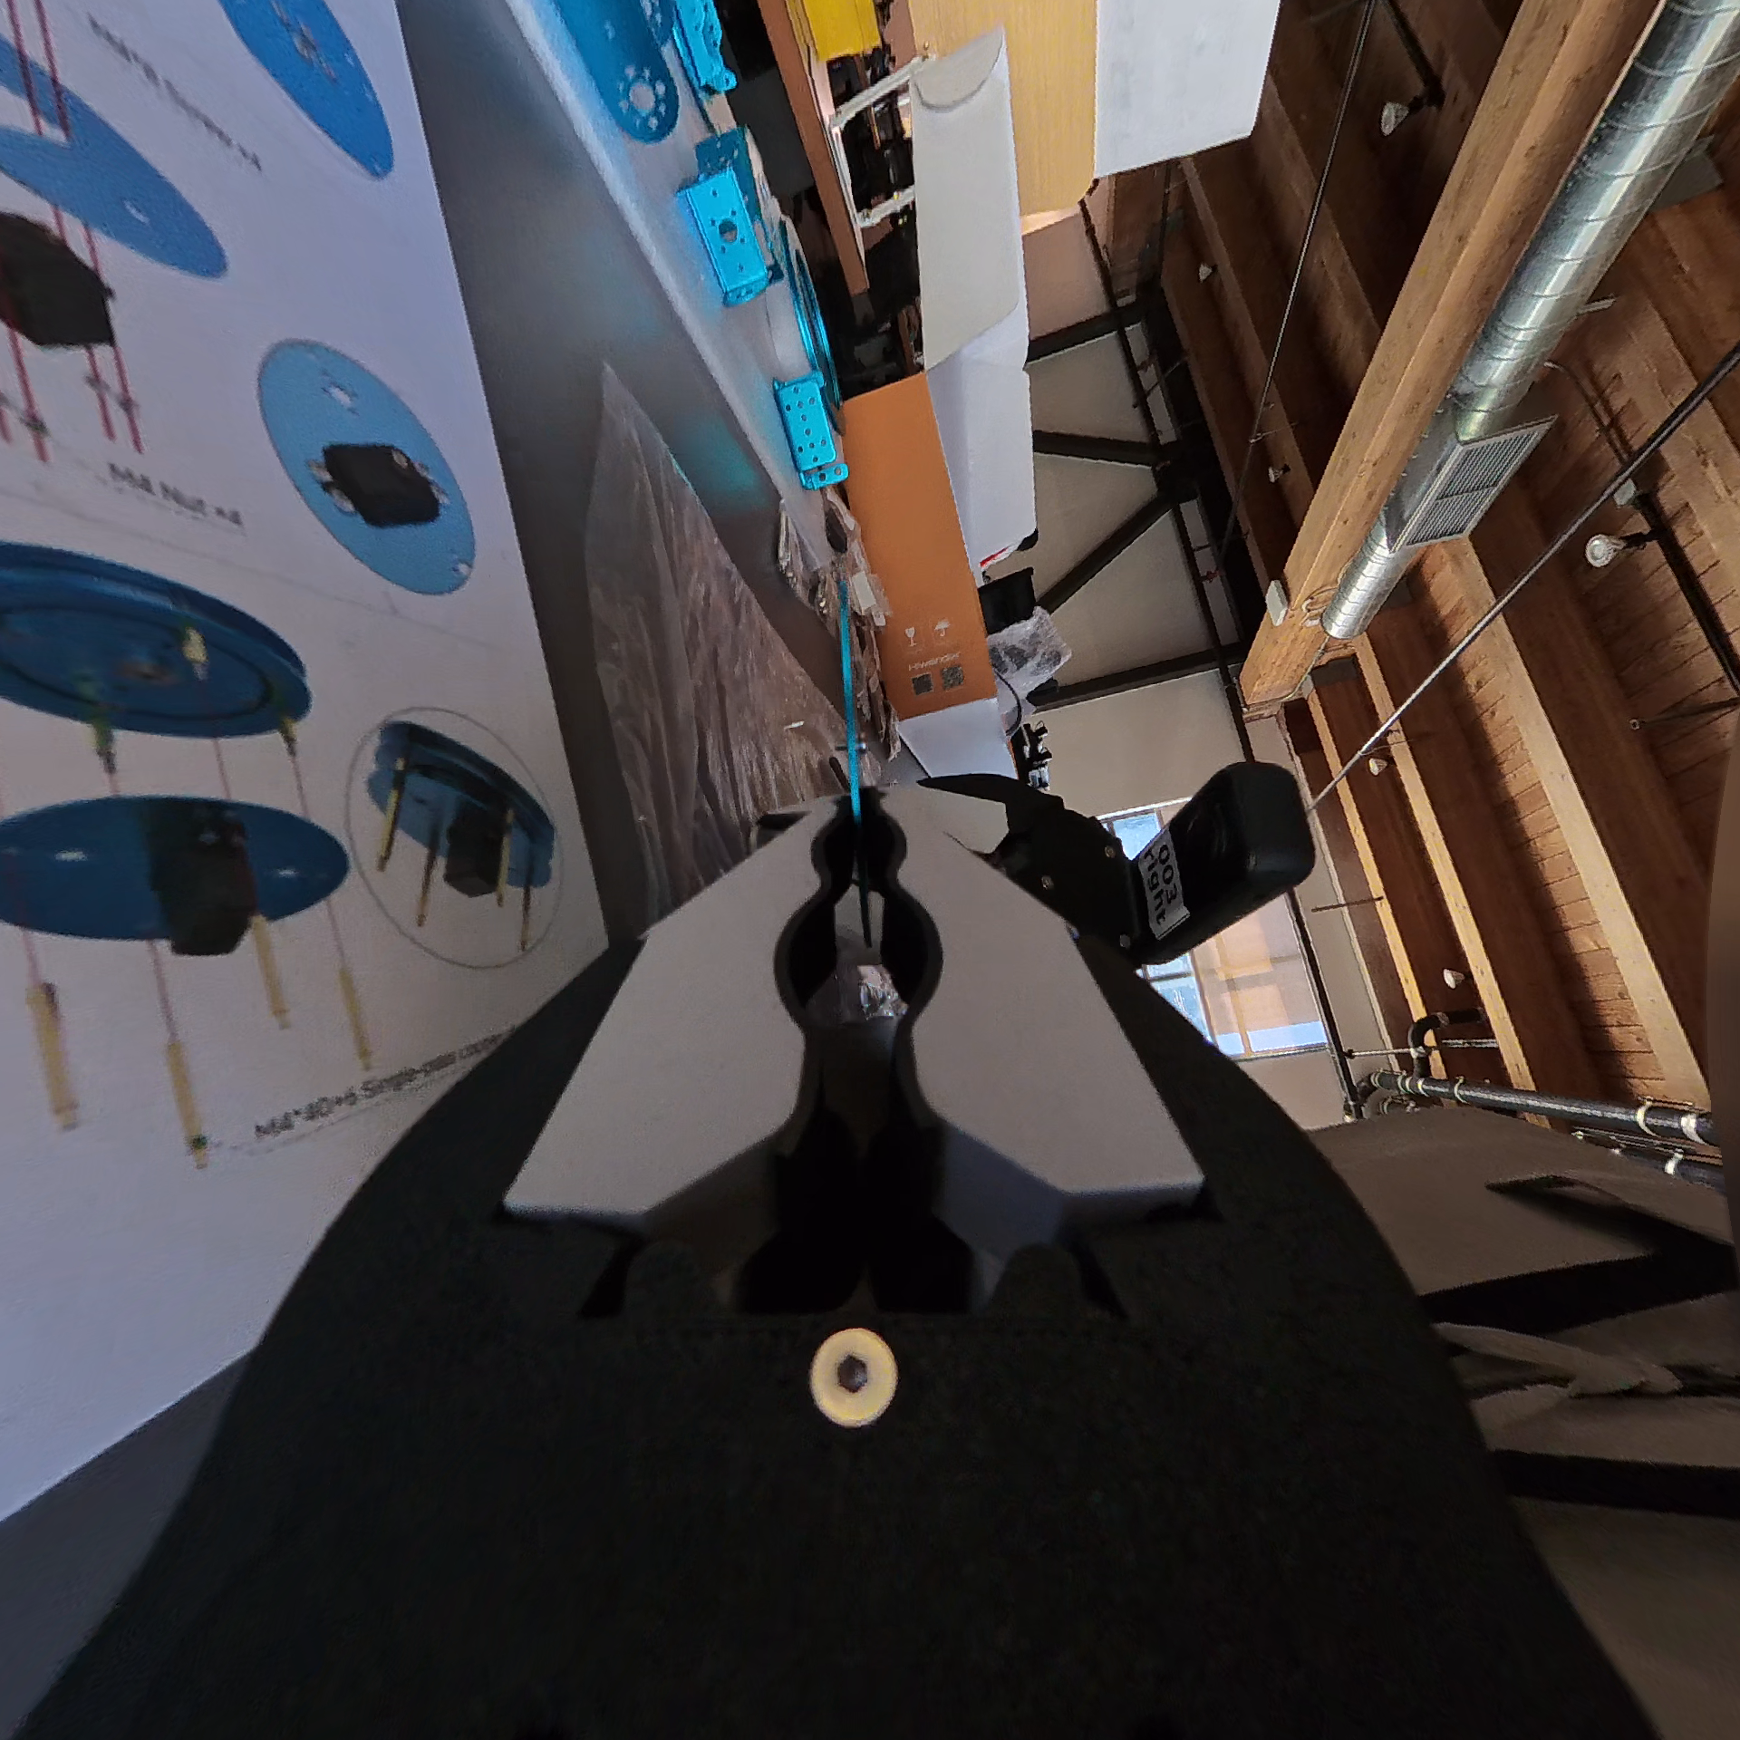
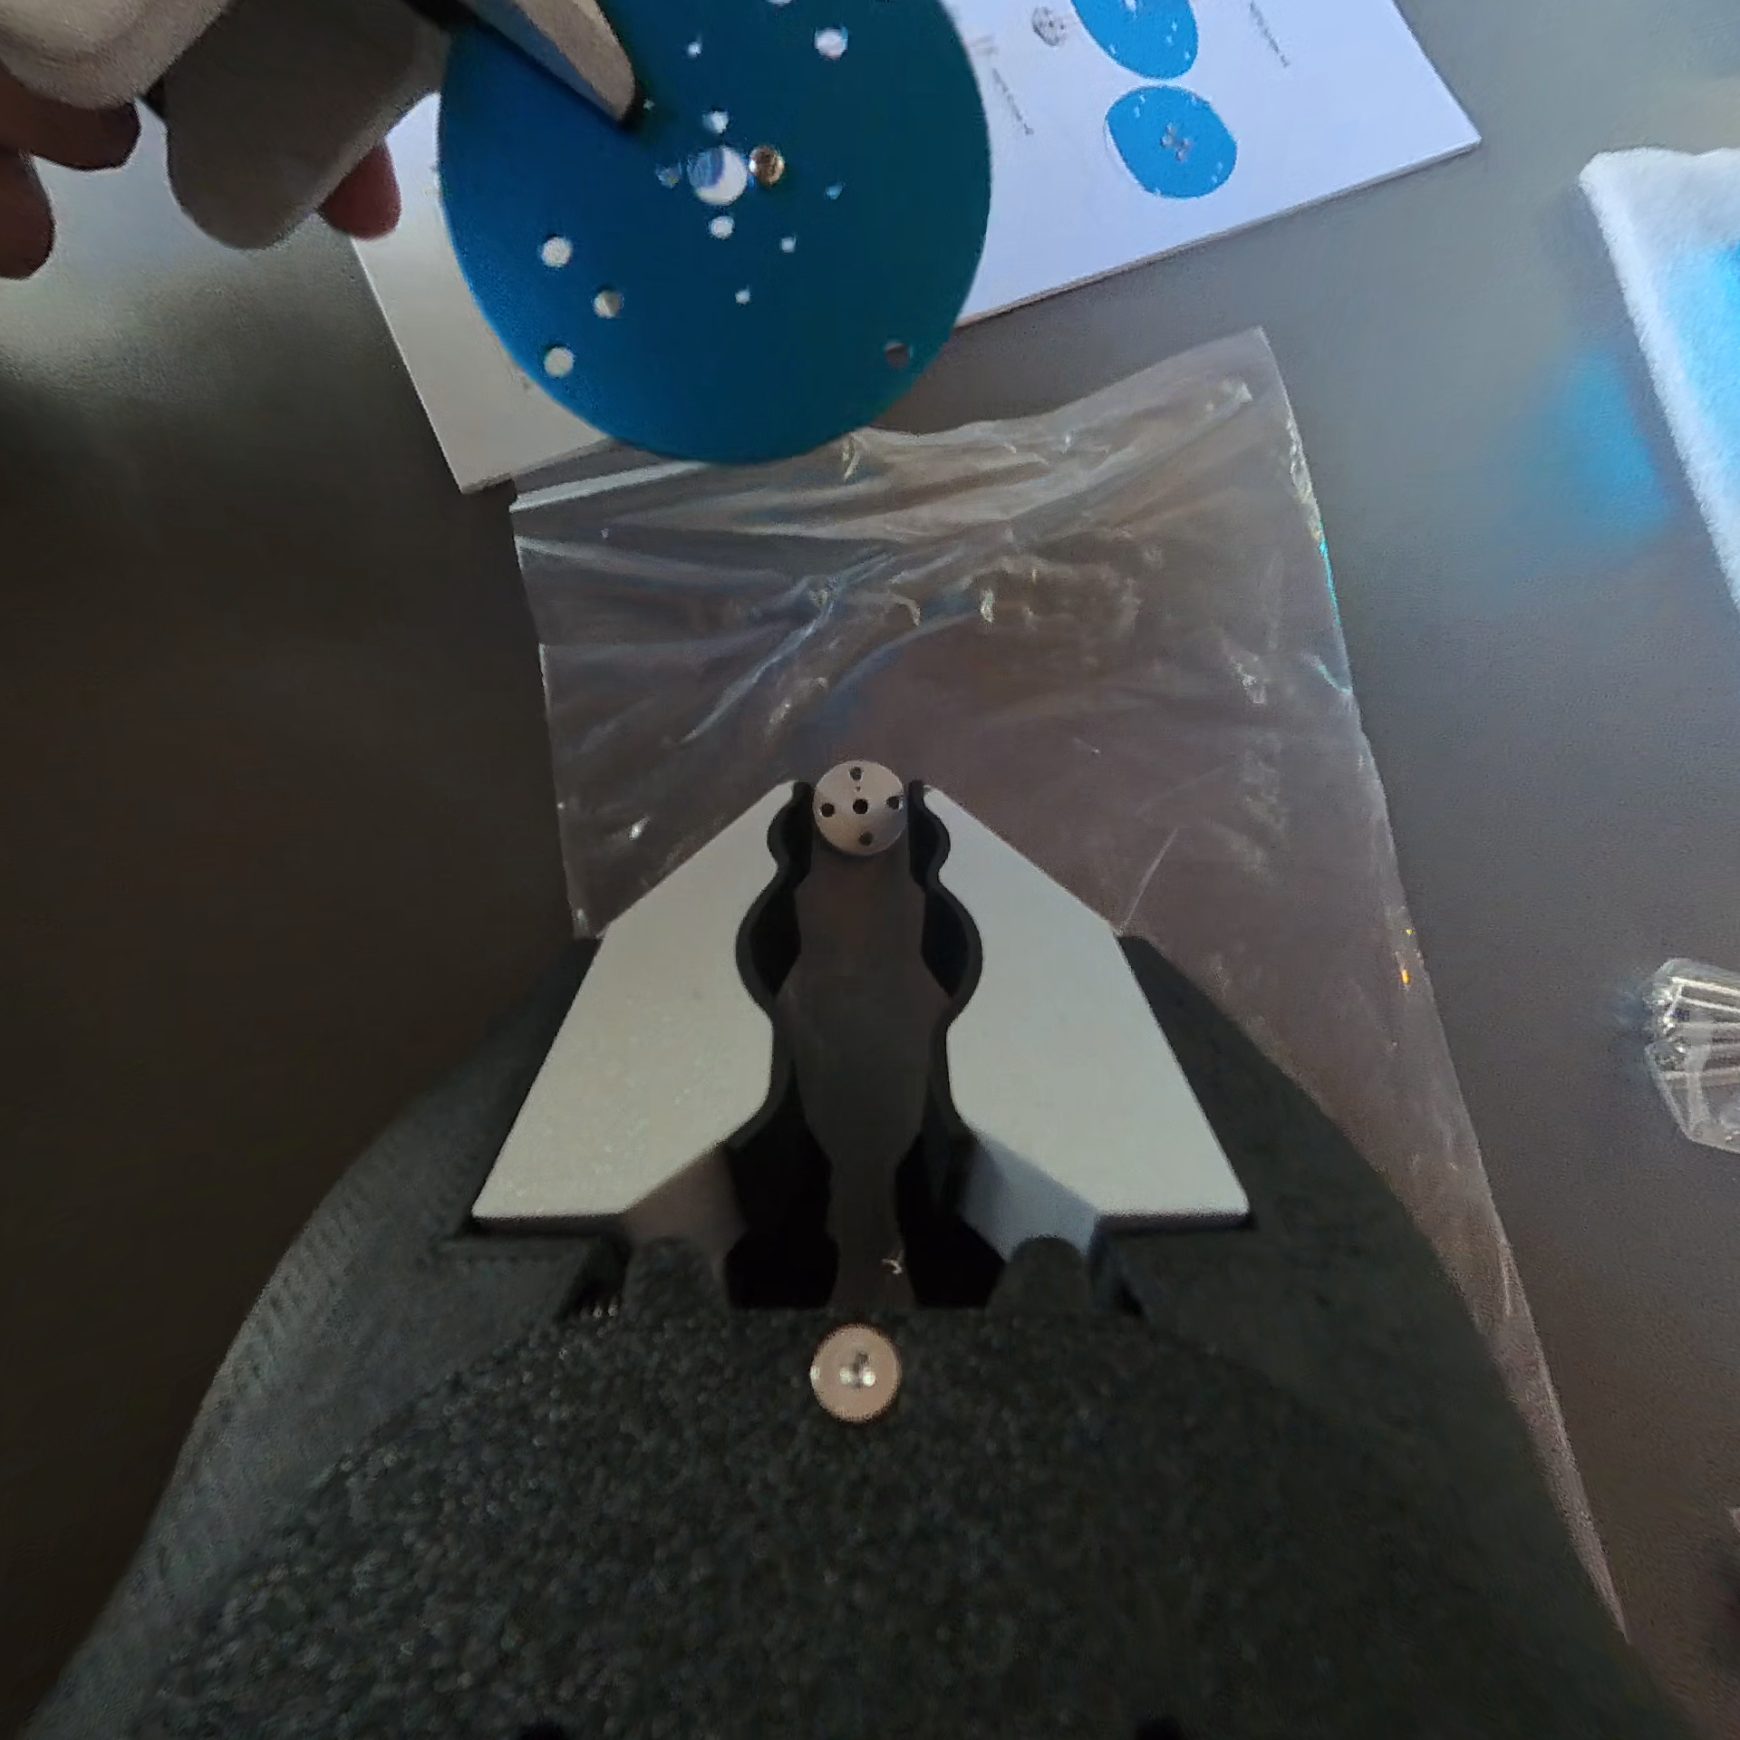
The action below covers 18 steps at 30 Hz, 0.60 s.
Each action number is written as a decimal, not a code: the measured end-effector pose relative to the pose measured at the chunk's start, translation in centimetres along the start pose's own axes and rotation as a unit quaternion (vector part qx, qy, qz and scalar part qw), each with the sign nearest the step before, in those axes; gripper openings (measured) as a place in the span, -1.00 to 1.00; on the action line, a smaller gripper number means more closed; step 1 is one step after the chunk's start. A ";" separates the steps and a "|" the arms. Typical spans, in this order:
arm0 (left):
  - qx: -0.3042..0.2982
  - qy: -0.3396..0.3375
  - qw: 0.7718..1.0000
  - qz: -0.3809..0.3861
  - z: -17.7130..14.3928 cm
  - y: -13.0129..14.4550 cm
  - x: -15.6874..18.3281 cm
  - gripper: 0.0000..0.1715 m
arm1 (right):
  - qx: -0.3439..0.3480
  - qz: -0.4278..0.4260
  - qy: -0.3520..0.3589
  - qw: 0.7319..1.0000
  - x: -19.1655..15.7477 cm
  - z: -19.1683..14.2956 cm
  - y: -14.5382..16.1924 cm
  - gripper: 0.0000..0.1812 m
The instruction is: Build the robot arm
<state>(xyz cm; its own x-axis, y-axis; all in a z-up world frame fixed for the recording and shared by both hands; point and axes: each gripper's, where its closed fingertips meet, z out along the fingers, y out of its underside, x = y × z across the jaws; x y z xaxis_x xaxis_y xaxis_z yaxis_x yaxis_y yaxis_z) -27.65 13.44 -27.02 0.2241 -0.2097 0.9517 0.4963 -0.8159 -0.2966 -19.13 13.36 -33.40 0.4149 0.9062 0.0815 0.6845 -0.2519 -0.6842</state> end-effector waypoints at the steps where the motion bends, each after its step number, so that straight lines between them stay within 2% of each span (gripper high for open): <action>1: -0.005 0.001 1.000 -0.005 0.2 0.4 0.0 -0.99 | 0.005 0.001 0.001 1.000 0.0 0.0 0.0 -0.79; 4: -0.014 0.001 1.000 -0.018 0.9 1.2 -0.2 -0.99 | 0.010 0.002 0.001 1.000 0.0 0.0 0.0 -0.79; 7: -0.019 0.002 1.000 -0.023 1.5 1.7 -0.1 -0.99 | 0.026 0.004 -0.012 1.000 -0.3 -0.5 -0.4 -0.70; 9: -0.025 0.006 0.999 -0.023 1.8 2.1 0.1 -0.99 | 0.058 0.013 -0.032 0.998 -0.2 -1.6 -1.2 -0.64; 12: -0.035 0.018 0.999 -0.021 2.4 2.7 0.6 -0.99 | 0.115 0.064 -0.087 0.988 0.3 -3.9 -2.5 -0.66; 14: -0.039 0.033 0.998 -0.021 2.8 3.0 1.1 -0.99 | 0.154 0.130 -0.152 0.968 0.4 -5.1 -3.2 -0.65; 16: -0.041 0.062 0.997 -0.026 3.2 3.3 2.0 -0.98 | 0.175 0.207 -0.228 0.935 0.0 -5.7 -3.9 -0.58; 18: -0.050 0.075 0.996 -0.025 3.6 3.7 2.4 -0.98 | 0.201 0.266 -0.274 0.902 0.3 -6.3 -4.5 -0.60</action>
<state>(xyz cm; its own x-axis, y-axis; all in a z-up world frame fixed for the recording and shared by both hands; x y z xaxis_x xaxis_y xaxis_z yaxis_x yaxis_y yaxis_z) -22.24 11.85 -26.08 0.0696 -0.2402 0.9682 0.4167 -0.8748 -0.2470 -18.31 12.61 -25.69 0.1859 0.7533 -0.6308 0.1577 -0.6566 -0.7376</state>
